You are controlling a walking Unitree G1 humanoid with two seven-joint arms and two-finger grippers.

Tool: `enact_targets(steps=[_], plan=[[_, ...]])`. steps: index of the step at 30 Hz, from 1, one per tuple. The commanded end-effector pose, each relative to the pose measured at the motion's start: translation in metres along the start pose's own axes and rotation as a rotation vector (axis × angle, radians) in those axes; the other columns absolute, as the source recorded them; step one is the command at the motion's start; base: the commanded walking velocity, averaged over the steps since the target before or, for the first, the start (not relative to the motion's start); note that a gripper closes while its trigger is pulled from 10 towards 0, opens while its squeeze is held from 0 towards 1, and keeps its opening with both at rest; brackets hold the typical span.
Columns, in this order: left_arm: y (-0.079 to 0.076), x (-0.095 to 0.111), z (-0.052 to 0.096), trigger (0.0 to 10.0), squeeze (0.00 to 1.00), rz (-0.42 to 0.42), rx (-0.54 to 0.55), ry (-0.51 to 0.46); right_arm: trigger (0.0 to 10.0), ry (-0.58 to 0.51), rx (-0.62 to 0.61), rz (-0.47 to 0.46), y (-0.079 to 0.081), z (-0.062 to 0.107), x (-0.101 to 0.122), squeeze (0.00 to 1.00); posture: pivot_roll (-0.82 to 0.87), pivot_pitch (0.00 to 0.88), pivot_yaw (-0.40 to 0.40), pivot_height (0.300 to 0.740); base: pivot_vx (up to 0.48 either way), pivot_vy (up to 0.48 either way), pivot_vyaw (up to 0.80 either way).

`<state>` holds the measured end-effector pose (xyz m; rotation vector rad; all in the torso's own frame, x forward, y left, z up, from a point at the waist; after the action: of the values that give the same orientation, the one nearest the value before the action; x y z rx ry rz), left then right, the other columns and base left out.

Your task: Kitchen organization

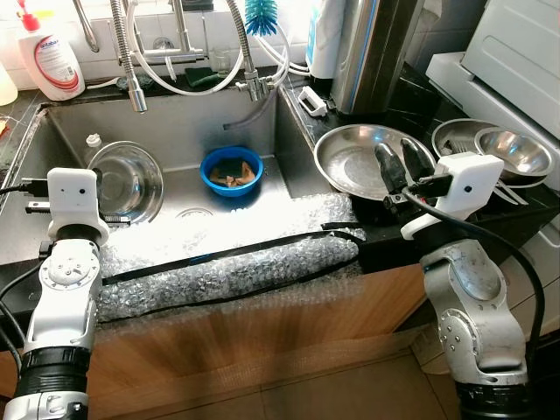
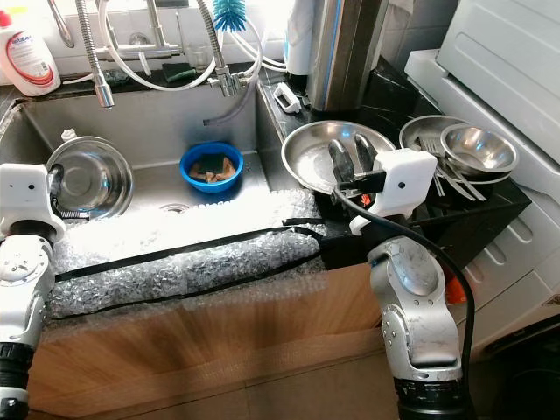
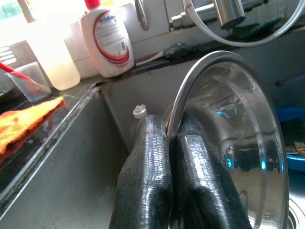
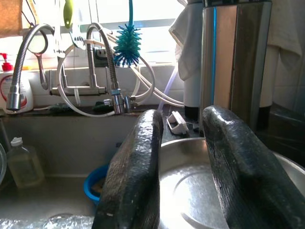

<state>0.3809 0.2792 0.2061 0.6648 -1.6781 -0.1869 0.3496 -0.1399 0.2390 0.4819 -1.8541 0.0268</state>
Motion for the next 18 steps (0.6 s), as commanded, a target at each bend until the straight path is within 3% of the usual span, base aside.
enact_targets(steps=[1, 2, 3, 4, 5, 12, 18], plan=[[-0.002, -0.009, 0.000, 10.0, 0.00, 0.020, -0.016, 0.037, 10.0, 0.002, -0.013, 0.004, 0.000, 0.002, 0.002, 0.00, 0.05, 0.092, -0.027, 0.740, 0.000, 0.000, 0.00], [-0.003, -0.010, 0.000, 10.0, 0.07, 0.022, -0.020, 0.038, 10.0, 0.004, -0.017, 0.002, -0.001, 0.002, 0.001, 0.00, 0.05, 0.091, -0.028, 0.740, 0.000, 0.000, 0.00], [-0.004, -0.010, 0.000, 10.0, 0.71, 0.028, -0.020, 0.039, 10.0, 0.008, -0.020, 0.000, -0.001, 0.002, 0.000, 0.00, 0.05, 0.091, -0.028, 0.740, 0.000, 0.000, 0.00], [-0.004, -0.010, 0.000, 10.0, 0.71, 0.032, -0.020, 0.041, 10.0, 0.011, -0.023, -0.002, -0.002, 0.002, 0.000, 0.00, 0.05, 0.091, -0.028, 0.740, 0.000, 0.000, 0.00], [-0.005, -0.011, 0.000, 10.0, 1.00, 0.041, -0.021, 0.043, 10.0, 0.013, -0.025, -0.001, -0.002, 0.001, -0.001, 0.00, 0.05, 0.088, -0.028, 0.740, 0.000, 0.000, 0.00], [-0.014, -0.013, 0.001, 10.0, 1.00, 0.094, -0.073, 0.056, 10.0, 0.032, -0.040, -0.020, -0.004, 0.000, -0.006, 0.00, 0.05, 0.077, -0.025, 0.740, 0.000, 0.000, 0.00], [-0.018, -0.017, 0.000, 10.0, 1.00, 0.238, -0.095, 0.104, 10.0, 0.053, -0.054, -0.039, -0.005, 0.000, -0.011, 0.00, 0.05, 0.069, -0.023, 0.740, 0.000, 0.000, 0.00]])
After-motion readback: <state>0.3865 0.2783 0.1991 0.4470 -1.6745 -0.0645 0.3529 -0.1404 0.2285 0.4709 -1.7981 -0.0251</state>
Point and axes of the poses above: a point about 5 cm out from each wrist's last joint towards the gripper, its own z axis pointing back from the gripper into the wrist, its own x axis along the axis of the wrist's last joint, y = z × x, the point moved 6 cm from there along -z, pointing out of the wrist towards the gripper, and after that the axes turned 14 degrees about -z, right-handed, at the moved point
